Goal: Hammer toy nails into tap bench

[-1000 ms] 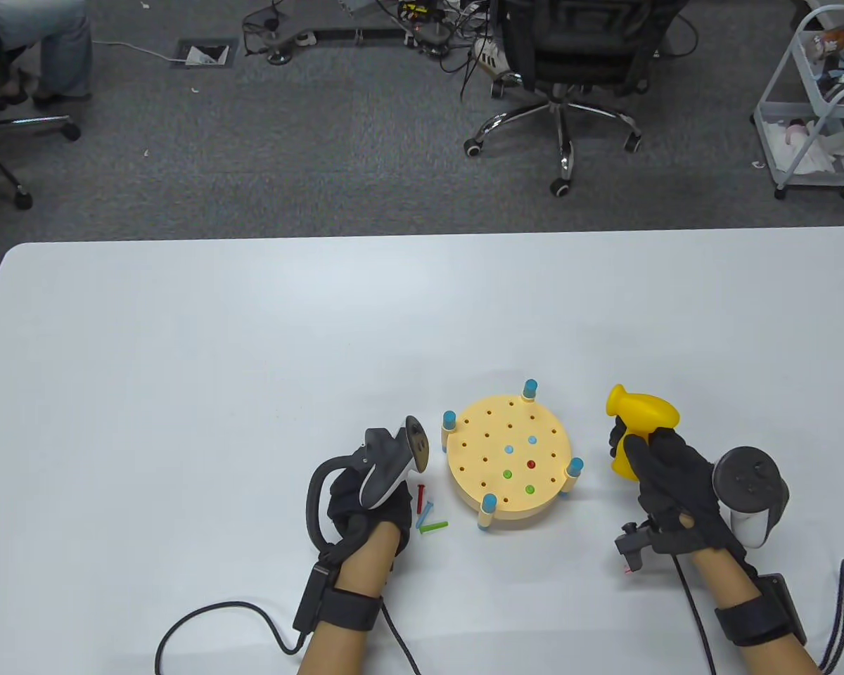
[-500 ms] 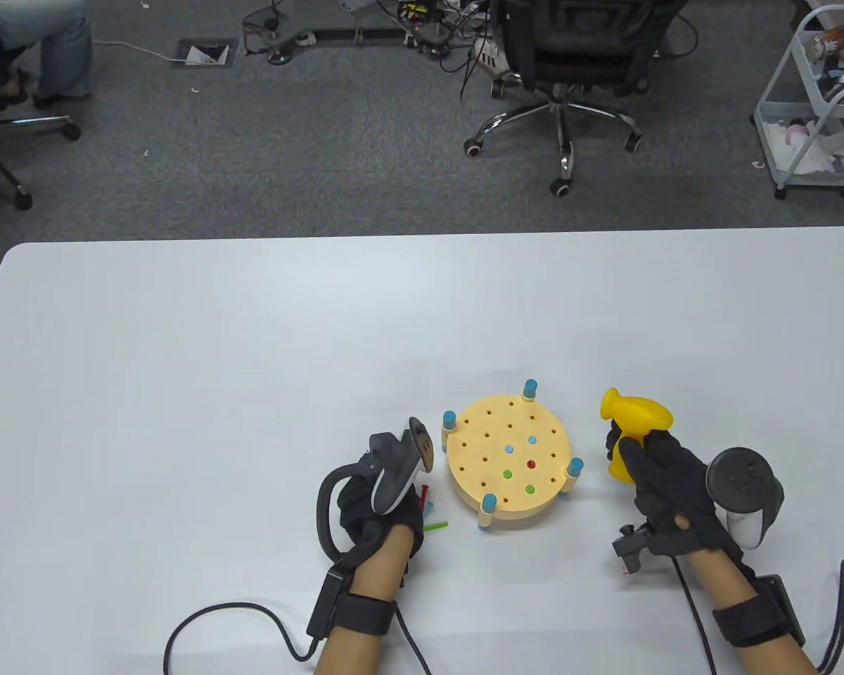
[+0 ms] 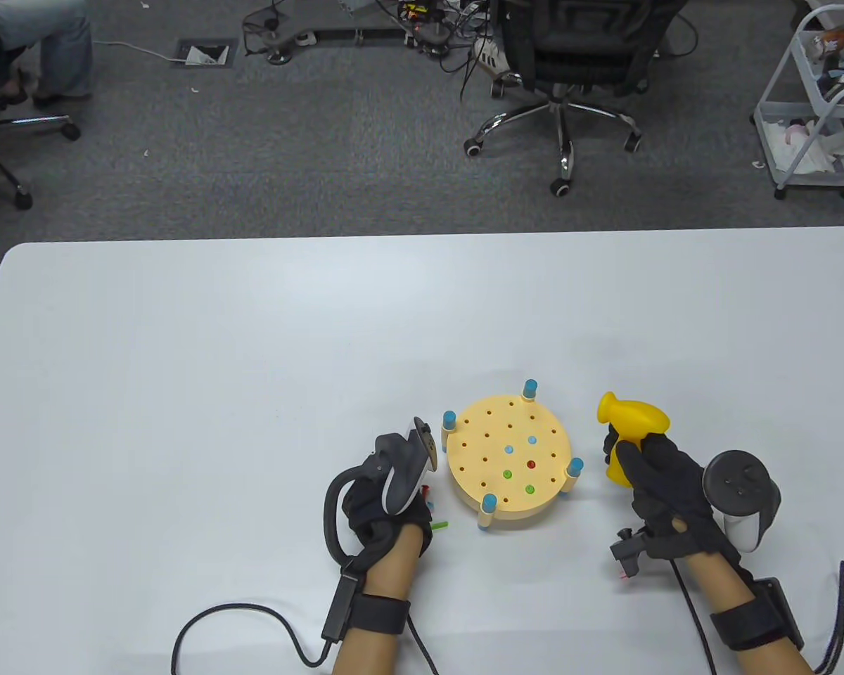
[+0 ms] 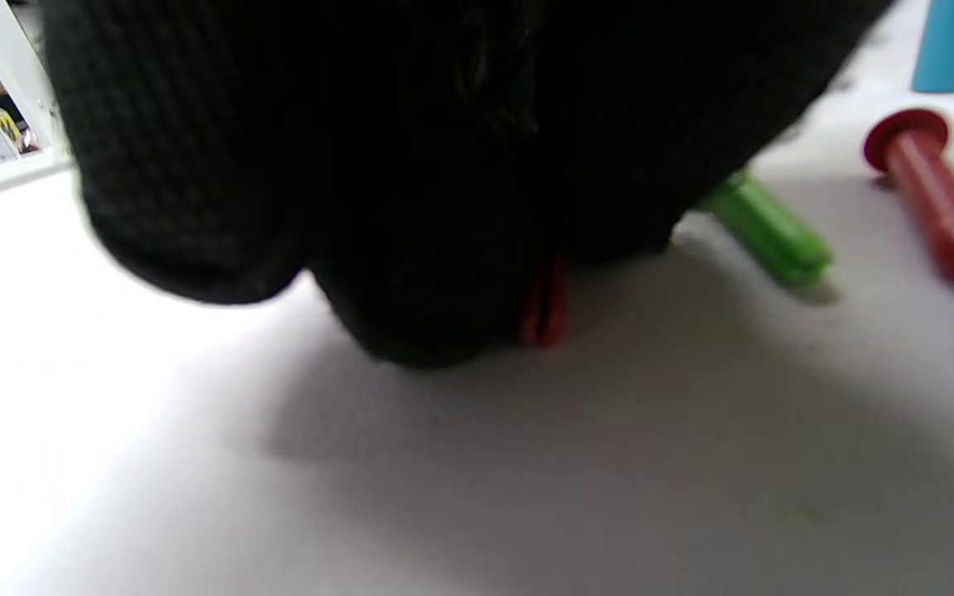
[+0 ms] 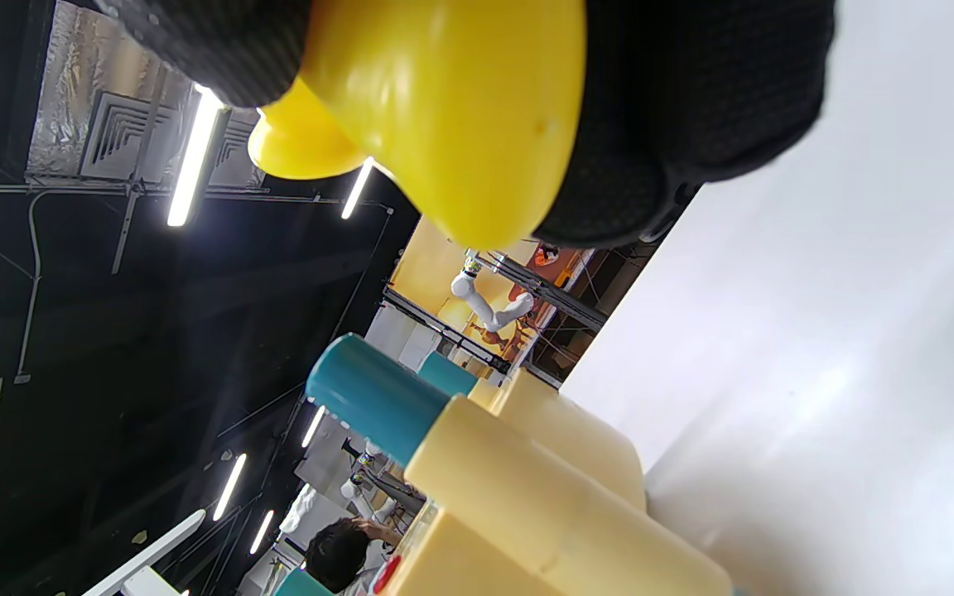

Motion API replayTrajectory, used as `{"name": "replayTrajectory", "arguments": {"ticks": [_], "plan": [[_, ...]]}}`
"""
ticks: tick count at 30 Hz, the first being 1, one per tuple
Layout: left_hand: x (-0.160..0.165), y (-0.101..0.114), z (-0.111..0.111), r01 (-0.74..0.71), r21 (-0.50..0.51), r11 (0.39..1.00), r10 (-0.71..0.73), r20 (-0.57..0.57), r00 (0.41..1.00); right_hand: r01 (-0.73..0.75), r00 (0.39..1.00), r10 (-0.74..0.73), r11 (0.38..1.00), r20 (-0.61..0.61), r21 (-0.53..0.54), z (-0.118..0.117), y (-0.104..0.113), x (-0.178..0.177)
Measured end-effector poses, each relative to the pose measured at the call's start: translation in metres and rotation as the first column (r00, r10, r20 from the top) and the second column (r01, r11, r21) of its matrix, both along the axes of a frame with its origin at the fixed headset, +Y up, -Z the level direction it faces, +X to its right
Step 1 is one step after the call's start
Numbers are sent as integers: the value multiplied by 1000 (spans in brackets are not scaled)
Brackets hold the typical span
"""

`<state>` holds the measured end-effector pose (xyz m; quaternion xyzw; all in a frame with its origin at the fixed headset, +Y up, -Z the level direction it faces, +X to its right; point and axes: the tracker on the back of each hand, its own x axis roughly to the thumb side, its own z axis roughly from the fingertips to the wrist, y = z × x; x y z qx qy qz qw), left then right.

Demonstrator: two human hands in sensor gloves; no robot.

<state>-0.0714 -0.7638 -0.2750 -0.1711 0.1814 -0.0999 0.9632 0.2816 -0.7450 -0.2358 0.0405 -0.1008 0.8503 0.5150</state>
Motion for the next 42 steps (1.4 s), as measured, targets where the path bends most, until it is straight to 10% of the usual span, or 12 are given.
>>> {"name": "replayTrajectory", "arguments": {"ticks": [9,15,20,25,28,34,42], "plan": [[1,2,15,-2,65,998,1,20,1000,-9,1000,9,1000,-12,10,3,2,0],[-36,21,16,-323,78,943,322,23,946,-12,1000,12,1000,-10,2,0,2,4],[-62,41,20,-591,233,772,585,104,804,-6,1000,6,1000,-6,-4,0,1,4],[-44,62,26,-788,272,553,665,426,614,-4,1000,4,1000,-12,1,0,2,3],[-19,76,34,-763,286,580,542,564,624,2,1000,-2,1000,-15,0,0,3,3],[32,80,31,-465,280,840,218,611,761,3,1000,-3,1000,-20,-2,-1,3,4],[40,74,20,-440,232,867,222,611,760,-5,1000,4,1000,-28,-14,-3,0,3]]}}
